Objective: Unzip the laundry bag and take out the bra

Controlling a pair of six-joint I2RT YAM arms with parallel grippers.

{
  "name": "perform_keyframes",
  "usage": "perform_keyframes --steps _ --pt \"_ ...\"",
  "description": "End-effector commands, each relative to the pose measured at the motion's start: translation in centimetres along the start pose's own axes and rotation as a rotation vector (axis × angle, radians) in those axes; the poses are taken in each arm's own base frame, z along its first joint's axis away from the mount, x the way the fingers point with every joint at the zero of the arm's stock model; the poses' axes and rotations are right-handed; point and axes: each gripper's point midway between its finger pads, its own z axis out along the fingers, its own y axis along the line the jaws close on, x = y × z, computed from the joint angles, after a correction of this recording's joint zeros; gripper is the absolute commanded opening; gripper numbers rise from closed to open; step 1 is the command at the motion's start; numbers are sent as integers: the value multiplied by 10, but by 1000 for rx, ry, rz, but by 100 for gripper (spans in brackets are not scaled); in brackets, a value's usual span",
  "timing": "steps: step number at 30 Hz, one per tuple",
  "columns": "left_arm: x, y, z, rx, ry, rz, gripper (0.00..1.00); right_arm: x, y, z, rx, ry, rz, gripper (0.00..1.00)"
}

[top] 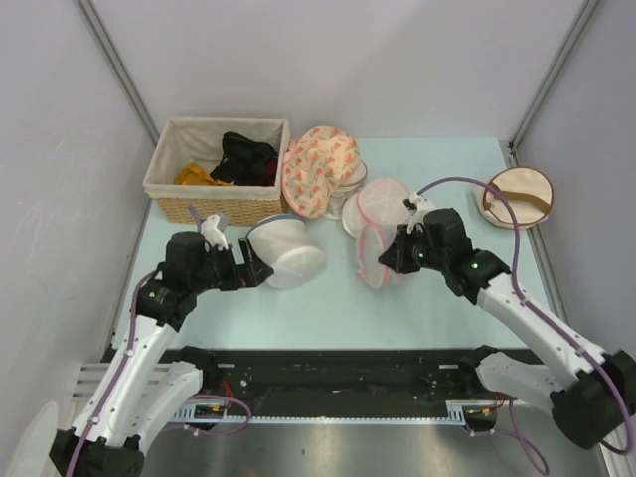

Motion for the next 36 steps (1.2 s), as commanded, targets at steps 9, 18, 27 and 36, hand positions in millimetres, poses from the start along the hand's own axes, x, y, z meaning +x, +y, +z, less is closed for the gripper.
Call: perform_keyframes --steps 9,18,27,36 --pt "25 -65 -7 282 74 44 100 5 12 -20 -242 6 159 0" --pt "21 -76 0 304 66 39 100 18 13 -44 -166 -17 145 0" --pt "30 -73 1 273 80 35 100 26 -75 -41 315 -93 400 79" --pt "44 -73 14 242 135 12 100 54 -53 -68 384 -179 546 79"
